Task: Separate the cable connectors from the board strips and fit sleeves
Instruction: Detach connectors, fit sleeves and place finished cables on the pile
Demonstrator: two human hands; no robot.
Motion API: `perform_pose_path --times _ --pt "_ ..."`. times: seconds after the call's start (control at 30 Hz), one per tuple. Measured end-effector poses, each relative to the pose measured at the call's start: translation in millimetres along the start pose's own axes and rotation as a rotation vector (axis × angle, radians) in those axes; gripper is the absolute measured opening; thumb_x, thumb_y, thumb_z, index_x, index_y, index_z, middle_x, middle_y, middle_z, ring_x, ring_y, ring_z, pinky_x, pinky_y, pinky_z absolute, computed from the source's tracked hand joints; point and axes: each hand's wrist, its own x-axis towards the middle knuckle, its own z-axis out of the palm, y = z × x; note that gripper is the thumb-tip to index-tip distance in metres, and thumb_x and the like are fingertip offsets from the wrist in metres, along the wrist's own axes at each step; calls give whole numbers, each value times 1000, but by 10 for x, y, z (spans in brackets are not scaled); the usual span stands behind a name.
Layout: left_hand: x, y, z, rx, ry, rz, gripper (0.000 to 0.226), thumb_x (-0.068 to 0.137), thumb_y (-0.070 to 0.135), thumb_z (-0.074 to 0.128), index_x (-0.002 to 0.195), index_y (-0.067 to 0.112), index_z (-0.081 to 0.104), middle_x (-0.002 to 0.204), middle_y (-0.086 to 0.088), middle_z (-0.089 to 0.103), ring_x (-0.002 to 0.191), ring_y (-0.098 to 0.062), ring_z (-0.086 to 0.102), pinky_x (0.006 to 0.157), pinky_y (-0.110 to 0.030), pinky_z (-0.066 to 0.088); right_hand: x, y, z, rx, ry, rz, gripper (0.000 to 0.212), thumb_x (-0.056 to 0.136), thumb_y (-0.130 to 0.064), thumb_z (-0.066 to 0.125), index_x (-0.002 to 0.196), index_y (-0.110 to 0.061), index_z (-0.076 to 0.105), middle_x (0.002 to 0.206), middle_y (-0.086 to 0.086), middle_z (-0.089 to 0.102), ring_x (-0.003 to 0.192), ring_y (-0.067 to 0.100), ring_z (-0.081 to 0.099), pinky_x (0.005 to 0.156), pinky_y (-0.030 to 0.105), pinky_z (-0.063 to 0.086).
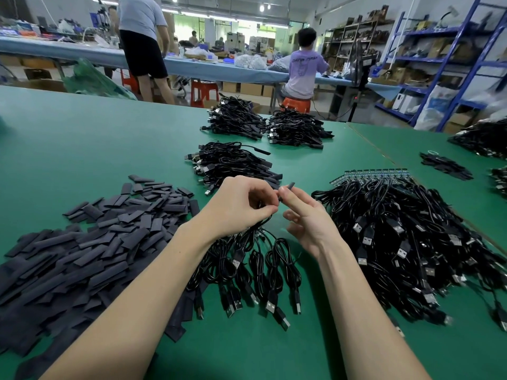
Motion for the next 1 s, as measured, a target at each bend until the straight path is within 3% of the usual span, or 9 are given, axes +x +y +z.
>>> perform_pose_path --times 0.13,0.37,0.5,0.63,1.0 --pt "-9 -17 -11 -24 15 -29 10 83 11 80 90 14 73 86 7 75 82 -3 71 80 -33 59 -3 -5 -17 -48 -29 -6 33 62 -46 88 92 -33 81 84 -13 69 58 2 45 45 14 27" --pt "-36 -35 2 -15 50 -43 11 83 14 80 87 17 71 85 10 73 82 -4 69 75 -22 55 2 -16 -47 -69 -72 -13 21 72 -43 86 91 -35 81 99 -9 73 59 2 47 45 13 32" --pt "-68 -9 32 -16 53 -47 8 84 13 79 90 15 74 87 11 75 83 -2 70 78 -29 57 -8 -63 -120 -179 -76 -10 27 71 -43 88 96 -34 81 90 -15 71 63 3 45 47 13 31" --pt "-75 15 39 -14 60 -52 9 84 11 79 91 14 77 86 9 76 81 -3 71 79 -31 58 -6 -57 -124 -163 -61 -8 36 66 -45 88 99 -33 82 95 -15 75 63 3 44 46 13 30" --pt "-42 37 50 4 81 -43 14 83 15 81 92 17 69 85 10 73 83 -2 68 78 -27 58 19 -38 -106 -88 -61 43 26 73 -37 86 97 -27 84 90 -12 76 57 2 44 42 13 27"
